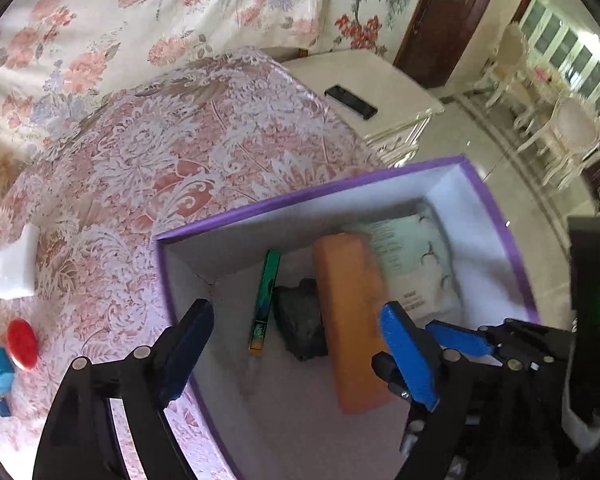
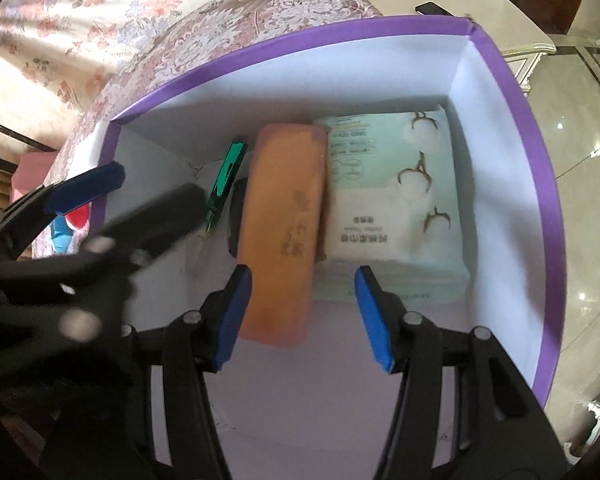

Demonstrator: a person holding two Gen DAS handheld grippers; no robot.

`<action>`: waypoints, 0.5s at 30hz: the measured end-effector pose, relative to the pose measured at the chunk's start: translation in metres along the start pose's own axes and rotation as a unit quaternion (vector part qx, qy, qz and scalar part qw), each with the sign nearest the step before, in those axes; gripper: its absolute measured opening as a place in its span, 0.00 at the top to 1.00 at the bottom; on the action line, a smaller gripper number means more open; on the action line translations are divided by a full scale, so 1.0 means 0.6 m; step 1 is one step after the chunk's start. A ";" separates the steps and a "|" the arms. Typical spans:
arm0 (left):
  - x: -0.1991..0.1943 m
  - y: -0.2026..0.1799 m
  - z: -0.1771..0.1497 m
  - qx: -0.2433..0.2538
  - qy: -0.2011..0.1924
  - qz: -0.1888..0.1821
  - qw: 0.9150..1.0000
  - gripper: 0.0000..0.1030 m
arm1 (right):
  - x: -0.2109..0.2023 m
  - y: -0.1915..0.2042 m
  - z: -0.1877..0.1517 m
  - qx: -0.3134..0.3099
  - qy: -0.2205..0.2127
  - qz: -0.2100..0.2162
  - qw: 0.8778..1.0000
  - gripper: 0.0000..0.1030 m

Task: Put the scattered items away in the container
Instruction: 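Open both tools to drop the green tube and orange soap box into the box, then move both tools back over the table toward the remaining items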

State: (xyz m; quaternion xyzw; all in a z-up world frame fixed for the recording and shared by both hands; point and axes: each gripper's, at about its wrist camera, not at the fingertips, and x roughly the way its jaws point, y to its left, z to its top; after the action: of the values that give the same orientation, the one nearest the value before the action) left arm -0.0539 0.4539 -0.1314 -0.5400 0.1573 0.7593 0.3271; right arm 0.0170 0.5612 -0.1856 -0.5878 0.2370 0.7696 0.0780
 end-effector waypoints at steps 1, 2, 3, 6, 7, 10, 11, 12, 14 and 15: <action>-0.007 0.007 -0.001 -0.006 -0.004 -0.008 1.000 0.16 | -0.003 -0.002 -0.004 0.001 -0.002 0.002 1.000 0.45; -0.014 0.014 -0.002 -0.011 -0.009 -0.016 1.000 0.16 | -0.004 -0.002 -0.007 0.003 -0.002 0.004 1.000 0.45; -0.022 0.020 -0.003 -0.018 -0.012 -0.030 0.999 0.16 | -0.004 -0.001 -0.009 0.004 -0.001 0.005 1.000 0.45; -0.046 0.032 -0.008 -0.024 -0.028 -0.027 0.999 0.13 | -0.005 0.002 -0.012 0.007 0.000 0.008 1.000 0.45; -0.052 0.037 -0.009 -0.027 -0.033 -0.033 0.999 0.11 | -0.007 0.004 -0.014 0.008 -0.001 0.010 1.000 0.45; -0.069 0.049 -0.012 -0.034 -0.043 -0.041 0.998 0.08 | -0.019 0.011 -0.011 0.013 -0.006 0.014 1.000 0.45; -0.074 0.052 -0.014 -0.035 -0.046 -0.043 0.997 0.06 | -0.024 0.013 -0.012 0.013 -0.007 0.013 1.000 0.45; -0.078 0.055 -0.017 -0.036 -0.050 -0.044 0.997 0.05 | -0.029 0.014 -0.013 0.013 -0.008 0.012 1.000 0.45; -0.086 0.062 -0.022 -0.039 -0.055 -0.047 0.997 0.00 | -0.038 0.017 -0.014 0.014 -0.010 0.010 1.000 0.44; -0.091 0.067 -0.027 -0.041 -0.058 -0.047 0.996 0.00 | -0.042 0.019 -0.014 0.015 -0.011 0.010 1.000 0.44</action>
State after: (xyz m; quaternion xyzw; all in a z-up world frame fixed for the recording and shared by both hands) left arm -0.0581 0.3969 -0.0915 -0.5146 0.0807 0.7790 0.3489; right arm 0.0270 0.5512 -0.1603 -0.5754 0.2539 0.7732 0.0819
